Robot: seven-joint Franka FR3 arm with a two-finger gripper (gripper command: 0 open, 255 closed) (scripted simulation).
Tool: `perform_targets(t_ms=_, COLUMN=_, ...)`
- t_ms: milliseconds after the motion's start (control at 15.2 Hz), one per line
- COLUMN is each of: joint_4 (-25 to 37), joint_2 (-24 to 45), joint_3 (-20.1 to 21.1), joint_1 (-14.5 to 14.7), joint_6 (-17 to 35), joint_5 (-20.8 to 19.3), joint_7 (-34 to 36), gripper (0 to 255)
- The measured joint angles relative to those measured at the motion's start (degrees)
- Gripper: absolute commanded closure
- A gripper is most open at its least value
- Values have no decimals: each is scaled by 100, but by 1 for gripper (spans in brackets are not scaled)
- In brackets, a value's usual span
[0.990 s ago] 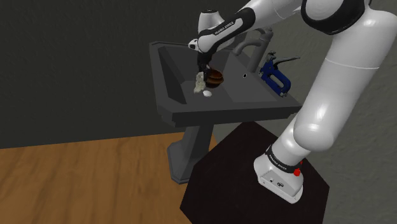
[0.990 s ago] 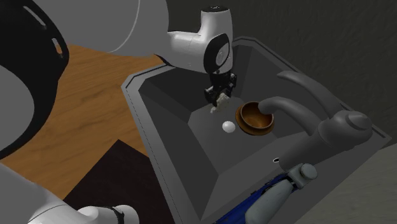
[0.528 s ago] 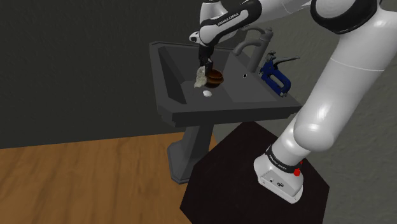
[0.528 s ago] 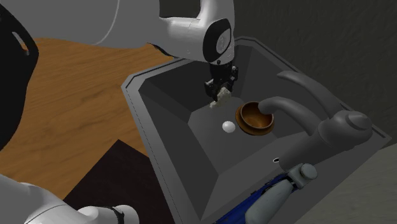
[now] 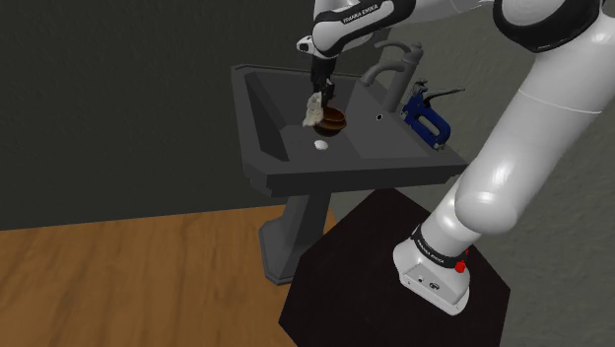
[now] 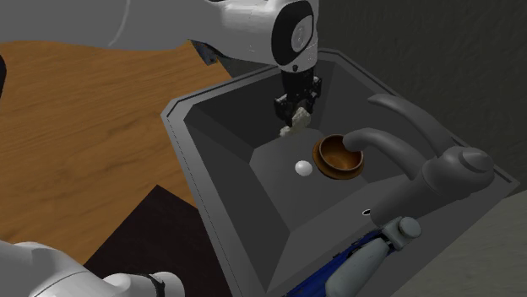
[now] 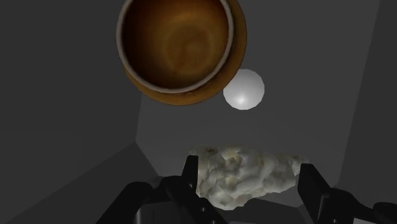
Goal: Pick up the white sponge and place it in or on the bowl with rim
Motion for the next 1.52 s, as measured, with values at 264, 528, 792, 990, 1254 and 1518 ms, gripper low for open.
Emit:
perform_targets(t_ms=264, joint_4=250, joint_2=140, joint_3=-180, joint_1=-254, joint_6=-37, joint_5=85, joint_7=-479, gripper=255)
perform_targets(t_ms=528, joint_4=681, joint_2=432, joint_3=-369, joint_1=-570, joint_6=-91, joint_5=238, joint_7=-1058, gripper=255)
perform_targets(t_ms=792, joint_4=1203, joint_2=809, joint_3=-526, joint_1=-925, joint_6=-163, joint_5=439, joint_7=-1653, gripper=255)
perform_targets(t_ms=990, joint_4=1554, joint_2=1042, joint_3=-578, joint_1=-1128, joint_6=-229, joint_5=576, joint_7=-1988, gripper=255)
perform_targets(t_ms=1254, joint_4=1534, joint_2=1220, joint_3=-583, joint_1=-1195, joint_6=-13, joint_5=623, joint_7=-2045, gripper=255)
perform_targets(t_ms=1518, joint_4=1372, joint_2=1307, joint_3=-572, joint_1=-1199, joint_6=266, joint_5=634, joint_7=-2016, gripper=255)
